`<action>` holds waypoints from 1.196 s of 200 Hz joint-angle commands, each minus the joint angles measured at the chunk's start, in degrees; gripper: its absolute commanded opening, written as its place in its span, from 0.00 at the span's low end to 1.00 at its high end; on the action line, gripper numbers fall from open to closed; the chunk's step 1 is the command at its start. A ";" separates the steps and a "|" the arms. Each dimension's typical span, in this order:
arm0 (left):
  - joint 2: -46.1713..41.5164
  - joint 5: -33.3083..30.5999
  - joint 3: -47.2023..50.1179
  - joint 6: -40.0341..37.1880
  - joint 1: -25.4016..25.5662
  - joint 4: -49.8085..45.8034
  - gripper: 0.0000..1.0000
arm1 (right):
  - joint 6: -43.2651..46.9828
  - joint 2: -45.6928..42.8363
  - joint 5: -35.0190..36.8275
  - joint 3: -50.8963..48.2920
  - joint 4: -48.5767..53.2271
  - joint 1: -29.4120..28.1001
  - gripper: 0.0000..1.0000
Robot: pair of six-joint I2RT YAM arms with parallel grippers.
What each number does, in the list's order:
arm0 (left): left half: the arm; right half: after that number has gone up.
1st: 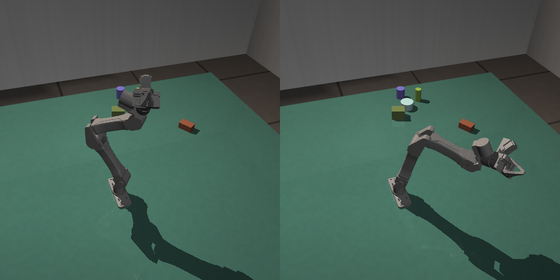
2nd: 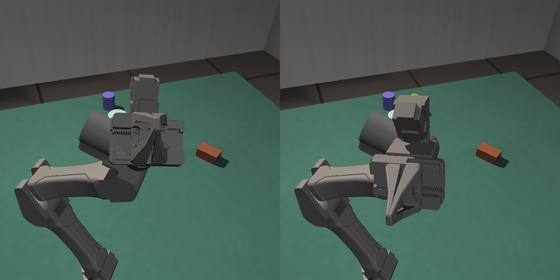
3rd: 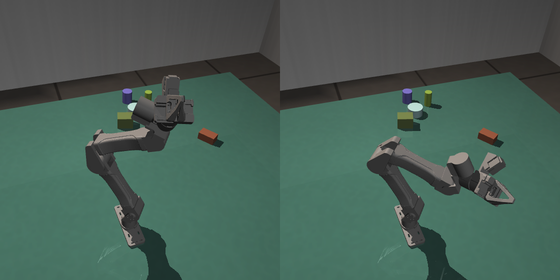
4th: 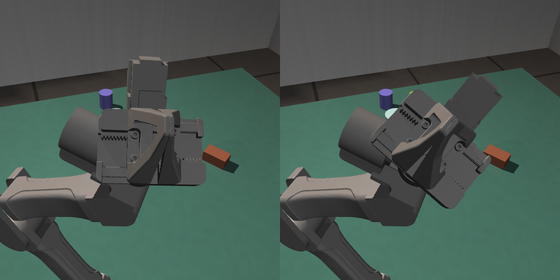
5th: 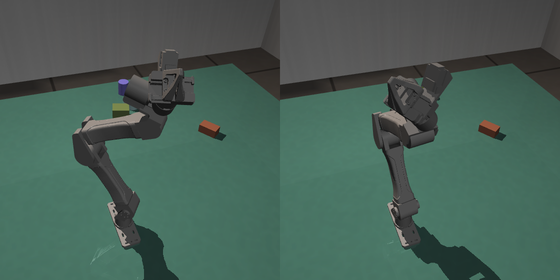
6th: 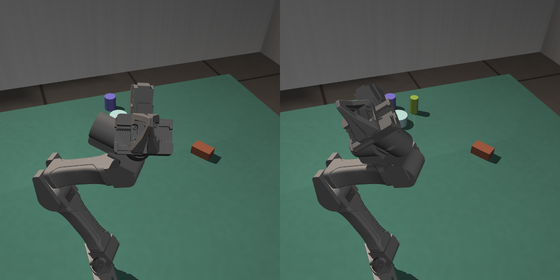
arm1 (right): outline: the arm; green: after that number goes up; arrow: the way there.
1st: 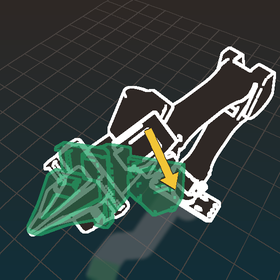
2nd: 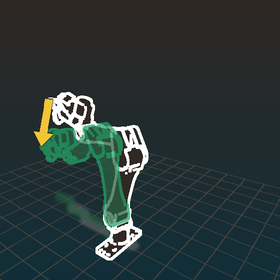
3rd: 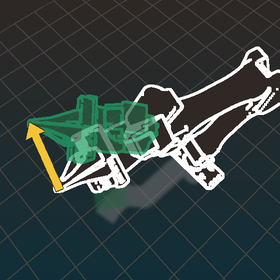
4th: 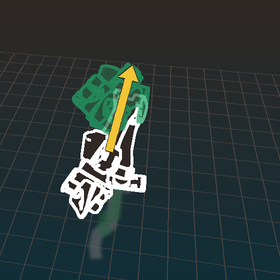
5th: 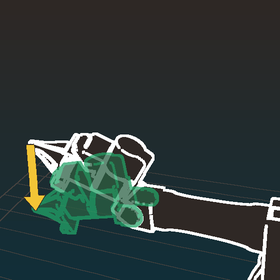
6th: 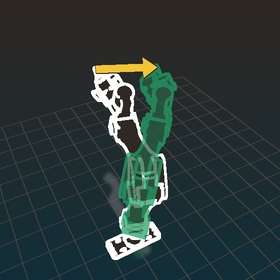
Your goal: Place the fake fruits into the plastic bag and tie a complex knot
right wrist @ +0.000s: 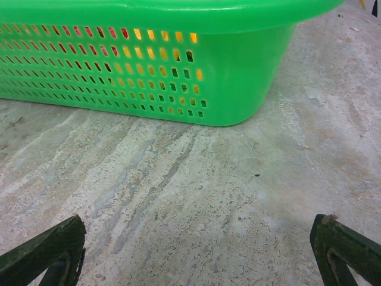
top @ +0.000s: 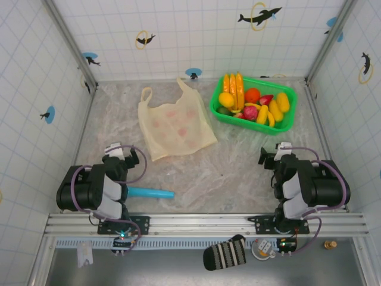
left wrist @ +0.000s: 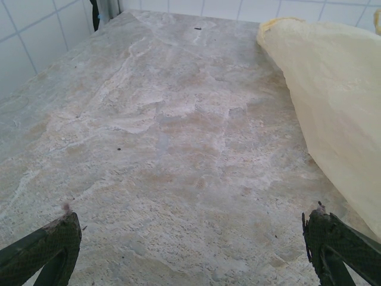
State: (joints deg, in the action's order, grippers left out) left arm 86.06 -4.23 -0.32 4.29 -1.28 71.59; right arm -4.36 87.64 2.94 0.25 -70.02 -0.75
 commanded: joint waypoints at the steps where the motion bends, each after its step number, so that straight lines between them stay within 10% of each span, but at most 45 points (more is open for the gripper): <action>1: -3.14 2.32 -0.93 -1.48 -0.35 -3.39 0.98 | 1.31 -2.23 -1.01 1.49 2.27 -0.51 1.00; 108: -23.72 -1.89 -1.28 -7.82 8.09 -15.49 0.98 | 5.19 -28.14 8.49 3.53 19.16 -12.95 1.00; 161: -41.29 -9.20 -16.18 -2.10 22.75 -47.48 0.98 | 9.10 -35.69 10.66 19.96 41.78 -39.40 1.00; 200: -43.10 -22.69 -35.59 17.85 32.01 -78.06 0.98 | 2.20 -33.12 35.06 40.47 67.13 -59.38 1.00; 239: -33.44 -25.04 -48.04 22.80 29.75 -83.39 0.98 | -13.12 -28.73 4.89 45.29 70.52 -42.84 1.00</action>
State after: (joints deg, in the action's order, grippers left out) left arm 47.55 -24.47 -45.45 18.37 30.41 -2.31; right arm -4.99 55.66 22.92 45.32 -7.09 -55.96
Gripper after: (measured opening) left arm 0.977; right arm 0.999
